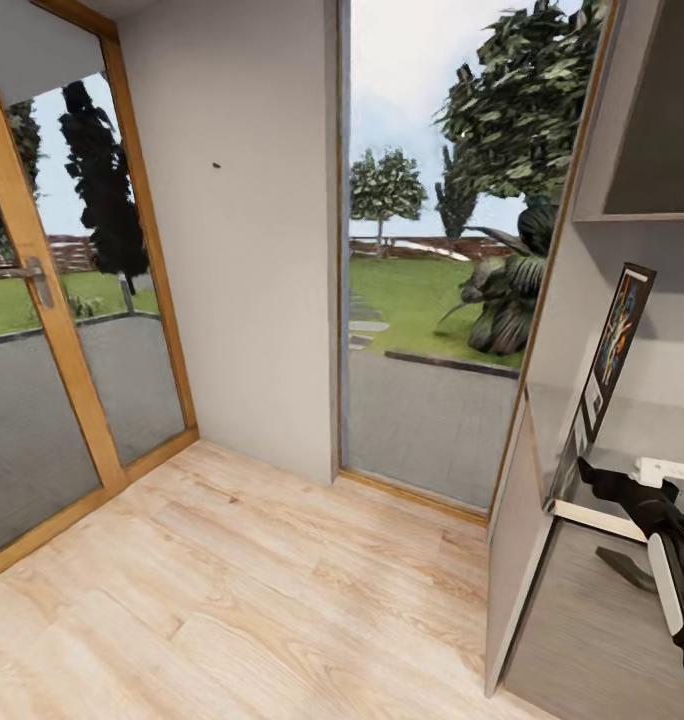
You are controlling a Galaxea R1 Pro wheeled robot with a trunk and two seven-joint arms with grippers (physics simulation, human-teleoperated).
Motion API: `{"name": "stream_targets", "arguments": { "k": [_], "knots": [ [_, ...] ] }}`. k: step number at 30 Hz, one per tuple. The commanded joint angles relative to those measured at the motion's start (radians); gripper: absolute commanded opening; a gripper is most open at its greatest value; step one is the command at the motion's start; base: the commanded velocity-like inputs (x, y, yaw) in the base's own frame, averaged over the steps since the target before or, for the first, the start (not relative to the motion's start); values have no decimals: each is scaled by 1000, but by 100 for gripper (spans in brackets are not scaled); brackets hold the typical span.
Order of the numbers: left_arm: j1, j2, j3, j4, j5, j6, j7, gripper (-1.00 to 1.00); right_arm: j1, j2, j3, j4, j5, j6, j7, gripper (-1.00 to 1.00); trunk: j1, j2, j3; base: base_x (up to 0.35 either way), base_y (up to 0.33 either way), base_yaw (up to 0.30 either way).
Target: Pick up the poster from the kitchen countertop and hang it on one of the wall nails in the kitchen.
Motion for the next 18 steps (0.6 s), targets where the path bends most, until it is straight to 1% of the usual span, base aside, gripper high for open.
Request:
{"name": "stream_targets", "arguments": {
  "k": [1, 3, 18],
  "knots": [
    [0, -6, 1, -7, -1, -2, -1, 100, -1, 0, -2, -2, 1, 5, 6, 100, 0, -1, -1, 0, 0, -15],
    [0, -16, 1, -8, -1, -2, -1, 100, -1, 0, -2, -2, 1, 5, 6, 100, 0, -1, -1, 0, 0, -15],
    [0, -16, 1, -8, -1, -2, -1, 100, -1, 0, -2, -2, 1, 5, 6, 100, 0, -1, 0, 0, 0, -15]
  ]
}}
